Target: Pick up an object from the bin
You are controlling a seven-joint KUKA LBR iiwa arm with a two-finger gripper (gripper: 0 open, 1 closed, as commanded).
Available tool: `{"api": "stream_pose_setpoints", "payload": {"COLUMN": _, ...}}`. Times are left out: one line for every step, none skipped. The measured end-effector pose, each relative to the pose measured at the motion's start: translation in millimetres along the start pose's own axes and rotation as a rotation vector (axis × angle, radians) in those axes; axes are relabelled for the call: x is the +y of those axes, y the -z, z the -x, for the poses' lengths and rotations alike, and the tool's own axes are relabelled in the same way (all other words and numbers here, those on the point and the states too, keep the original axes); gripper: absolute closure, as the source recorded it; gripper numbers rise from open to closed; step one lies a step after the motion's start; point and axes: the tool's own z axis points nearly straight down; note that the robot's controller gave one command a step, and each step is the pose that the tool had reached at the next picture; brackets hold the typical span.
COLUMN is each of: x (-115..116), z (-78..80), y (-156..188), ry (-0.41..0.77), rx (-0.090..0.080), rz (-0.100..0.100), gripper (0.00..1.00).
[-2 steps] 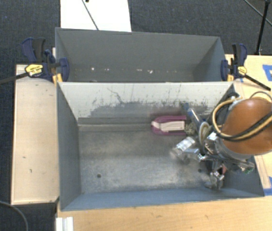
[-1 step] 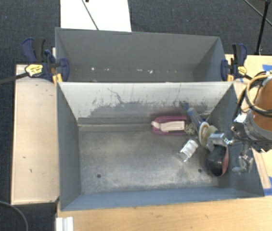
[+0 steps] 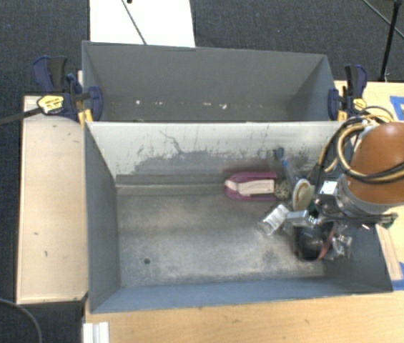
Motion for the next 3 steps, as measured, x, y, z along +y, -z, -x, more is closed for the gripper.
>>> {"api": "stream_pose_setpoints", "payload": {"x": -2.8, "z": -4.8, "y": -0.3, "ry": -0.003, "rx": 0.006, "rz": -0.006, "gripper": 1.00}}
{"api": "stream_pose_setpoints", "payload": {"x": 38.8, "z": 30.5, "y": 100.8, "ry": 0.065, "rx": 0.010, "rz": -0.022, "gripper": 1.00}}
{"api": "stream_pose_setpoints", "payload": {"x": 50.0, "z": 92.6, "y": -10.1, "ry": -0.200, "rx": 0.021, "rz": -0.014, "gripper": 1.00}}
